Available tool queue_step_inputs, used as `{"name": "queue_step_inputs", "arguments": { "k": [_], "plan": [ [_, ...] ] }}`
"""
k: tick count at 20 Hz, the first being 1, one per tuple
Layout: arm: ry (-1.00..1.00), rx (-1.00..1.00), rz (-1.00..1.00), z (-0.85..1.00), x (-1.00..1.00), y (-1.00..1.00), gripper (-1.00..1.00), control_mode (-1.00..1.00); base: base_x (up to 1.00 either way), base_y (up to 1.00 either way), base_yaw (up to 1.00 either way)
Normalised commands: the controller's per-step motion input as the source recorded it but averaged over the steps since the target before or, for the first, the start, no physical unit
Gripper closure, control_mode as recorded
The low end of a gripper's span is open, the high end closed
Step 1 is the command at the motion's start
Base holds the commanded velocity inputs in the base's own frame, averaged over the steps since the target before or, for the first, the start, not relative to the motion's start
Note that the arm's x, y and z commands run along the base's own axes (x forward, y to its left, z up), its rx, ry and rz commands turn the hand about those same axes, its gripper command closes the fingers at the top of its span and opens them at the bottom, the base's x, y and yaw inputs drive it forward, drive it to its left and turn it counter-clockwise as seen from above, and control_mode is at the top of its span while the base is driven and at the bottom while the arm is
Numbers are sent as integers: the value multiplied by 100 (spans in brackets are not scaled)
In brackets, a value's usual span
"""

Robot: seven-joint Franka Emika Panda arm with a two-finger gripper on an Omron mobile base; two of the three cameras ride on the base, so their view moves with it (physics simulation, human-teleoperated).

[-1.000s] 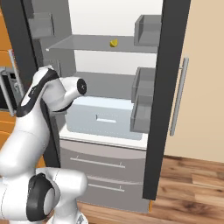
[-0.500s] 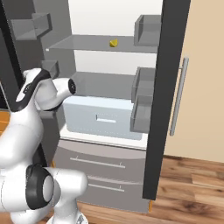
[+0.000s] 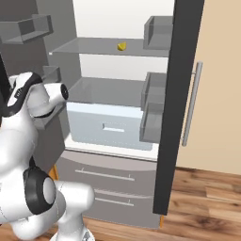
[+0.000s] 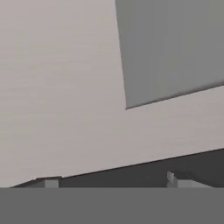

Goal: There is a bowl on the dining counter. Grab a lemon wedge from the fridge and place it in the bowl. Then get the liquor bottle and glass cup from the cabinet and place them next to the bowl.

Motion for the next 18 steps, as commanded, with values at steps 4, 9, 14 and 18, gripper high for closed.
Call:
{"name": "queue_step_inputs", "arguments": {
  "k": [4,9,14,18],
  "plan": [
    [-4,-4,7,-9,-29,77,-100,-100,0,0,0],
    [-5,-7,3,-13,-25,46,-100,-100,0,0,0],
    [-2,-16,0,-17,-14,-21,-100,-100,0,0,0],
    [-10,-22,-2,-1,-57,-61,-100,-100,0,0,0]
  ]
}}
